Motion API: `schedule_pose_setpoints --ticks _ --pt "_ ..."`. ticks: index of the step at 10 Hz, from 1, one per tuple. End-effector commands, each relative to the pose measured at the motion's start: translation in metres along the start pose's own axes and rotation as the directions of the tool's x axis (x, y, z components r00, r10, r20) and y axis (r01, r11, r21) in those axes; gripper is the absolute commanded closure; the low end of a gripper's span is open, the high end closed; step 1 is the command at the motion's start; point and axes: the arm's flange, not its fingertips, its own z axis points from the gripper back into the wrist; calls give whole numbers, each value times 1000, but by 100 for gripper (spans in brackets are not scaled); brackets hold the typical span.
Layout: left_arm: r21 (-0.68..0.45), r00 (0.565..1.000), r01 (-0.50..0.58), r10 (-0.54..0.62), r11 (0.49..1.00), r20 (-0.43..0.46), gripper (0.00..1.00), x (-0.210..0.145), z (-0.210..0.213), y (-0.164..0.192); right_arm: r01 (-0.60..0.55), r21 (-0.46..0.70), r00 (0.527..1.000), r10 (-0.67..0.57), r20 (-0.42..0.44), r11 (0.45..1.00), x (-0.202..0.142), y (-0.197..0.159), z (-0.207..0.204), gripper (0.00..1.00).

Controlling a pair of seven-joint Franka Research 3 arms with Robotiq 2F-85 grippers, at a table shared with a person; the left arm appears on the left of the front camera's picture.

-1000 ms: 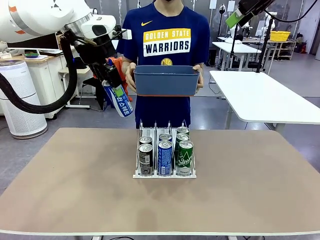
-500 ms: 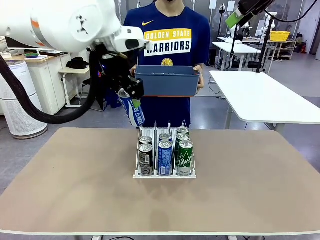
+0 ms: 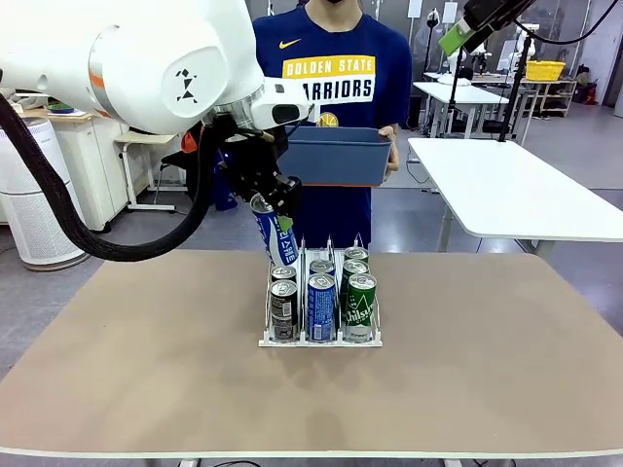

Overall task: Fill the beverage cans into the dispenser.
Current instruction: Place the picked Ionic drink in the line of the Automatic Can Dispenser with the same cans.

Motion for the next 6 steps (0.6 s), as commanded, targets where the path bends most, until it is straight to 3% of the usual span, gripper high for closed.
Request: schedule_pose_setpoints --ticks 1,3,4,6 --pt "12 1000 -7 7 1000 6 43 -1 8 3 -2 8 1000 2 -6 1000 -1 1 0 0" --pt "1 1000 -2 2 1000 1 43 0 1 1 -2 8 1000 2 -6 1000 -1 1 0 0" --pt "50 998 -67 67 996 -2 43 4 -14 -11 -2 8 1000 2 -6 1000 -1 1 0 0" --pt "29 997 -70 71 997 -27 43 10 -36 -47 -2 8 1000 2 -6 1000 -1 1 0 0"
